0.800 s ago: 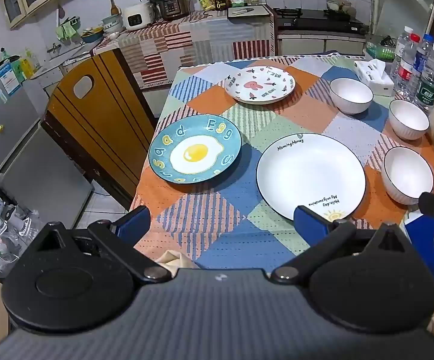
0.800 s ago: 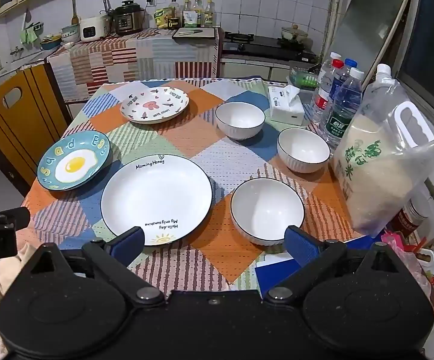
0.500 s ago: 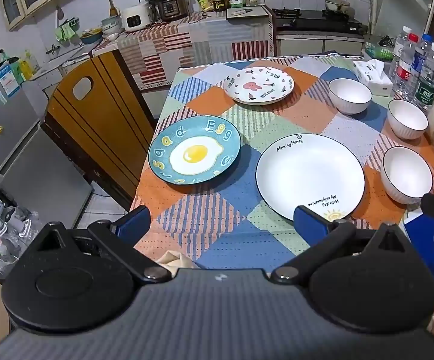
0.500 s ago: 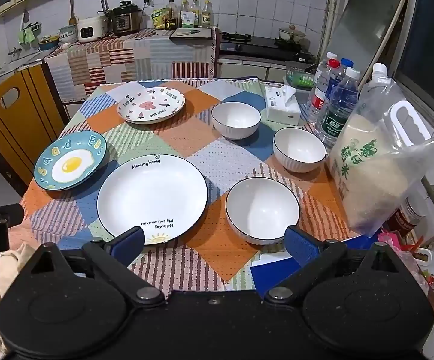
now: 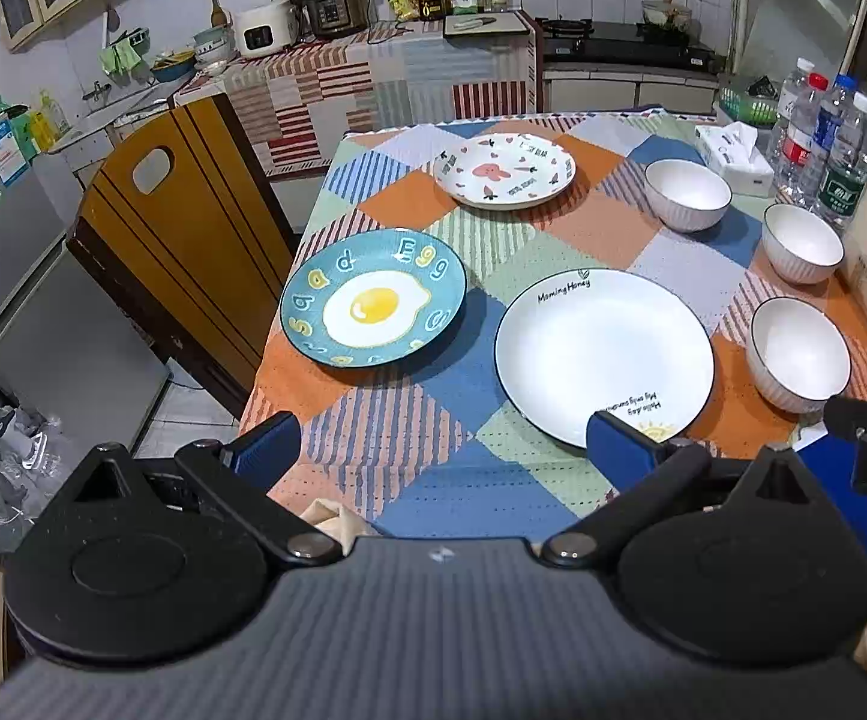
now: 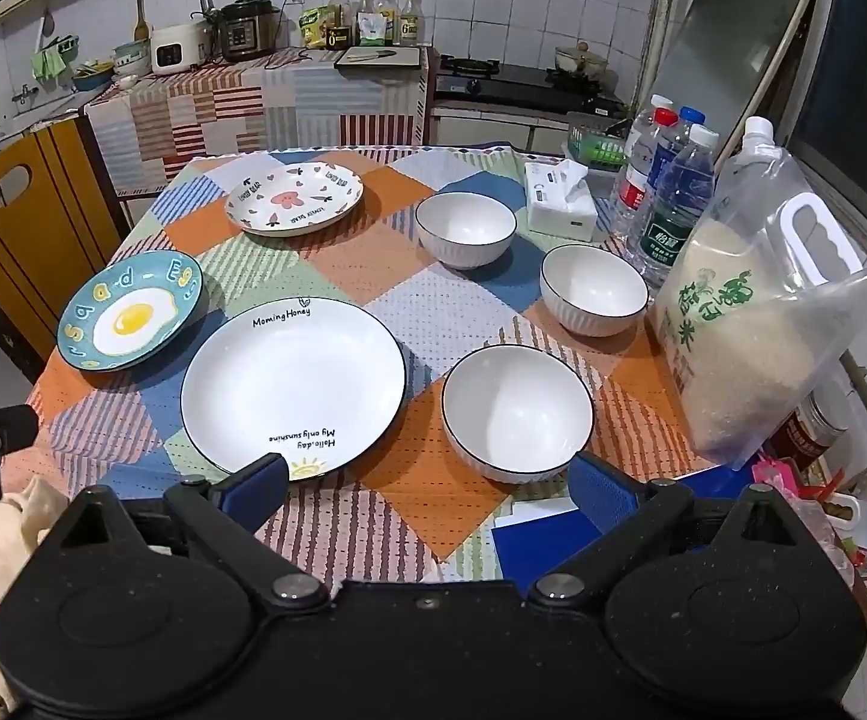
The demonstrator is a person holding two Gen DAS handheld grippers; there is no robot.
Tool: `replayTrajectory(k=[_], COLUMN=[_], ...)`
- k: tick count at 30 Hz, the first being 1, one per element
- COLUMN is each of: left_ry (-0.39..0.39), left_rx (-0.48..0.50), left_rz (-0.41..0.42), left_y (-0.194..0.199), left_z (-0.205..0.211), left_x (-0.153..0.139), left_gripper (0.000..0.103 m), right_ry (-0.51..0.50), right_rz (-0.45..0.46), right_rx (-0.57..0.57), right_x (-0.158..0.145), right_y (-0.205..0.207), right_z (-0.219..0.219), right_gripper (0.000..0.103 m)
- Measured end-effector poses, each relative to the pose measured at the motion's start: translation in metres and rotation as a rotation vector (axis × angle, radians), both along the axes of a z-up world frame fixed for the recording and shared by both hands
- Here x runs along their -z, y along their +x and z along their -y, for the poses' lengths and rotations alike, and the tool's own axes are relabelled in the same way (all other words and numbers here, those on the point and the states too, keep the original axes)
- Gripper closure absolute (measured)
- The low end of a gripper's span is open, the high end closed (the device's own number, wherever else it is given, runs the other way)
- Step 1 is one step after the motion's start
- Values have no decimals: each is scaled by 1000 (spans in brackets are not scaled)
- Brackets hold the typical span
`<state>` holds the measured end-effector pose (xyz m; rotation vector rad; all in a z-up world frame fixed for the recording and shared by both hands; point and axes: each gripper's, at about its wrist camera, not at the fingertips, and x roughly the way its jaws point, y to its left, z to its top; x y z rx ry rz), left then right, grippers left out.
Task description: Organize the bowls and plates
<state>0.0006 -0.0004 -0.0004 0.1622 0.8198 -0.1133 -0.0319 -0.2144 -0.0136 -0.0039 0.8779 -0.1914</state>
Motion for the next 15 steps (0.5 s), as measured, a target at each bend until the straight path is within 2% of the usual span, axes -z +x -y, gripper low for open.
replayTrajectory(k=[6, 15], left_ry=[-1, -53], left_rx=[23, 33], left_rz=[29, 52], left_y=[-1, -3], left_z=[3, -4], left_x=[-4, 2], left_gripper=[0, 0], right_ry=[-10, -9], right_rz=[-6, -9], right_rx=[6, 12], right_x=[2, 5], right_y=[2, 2], right_z=[0, 4], right_gripper=[2, 2])
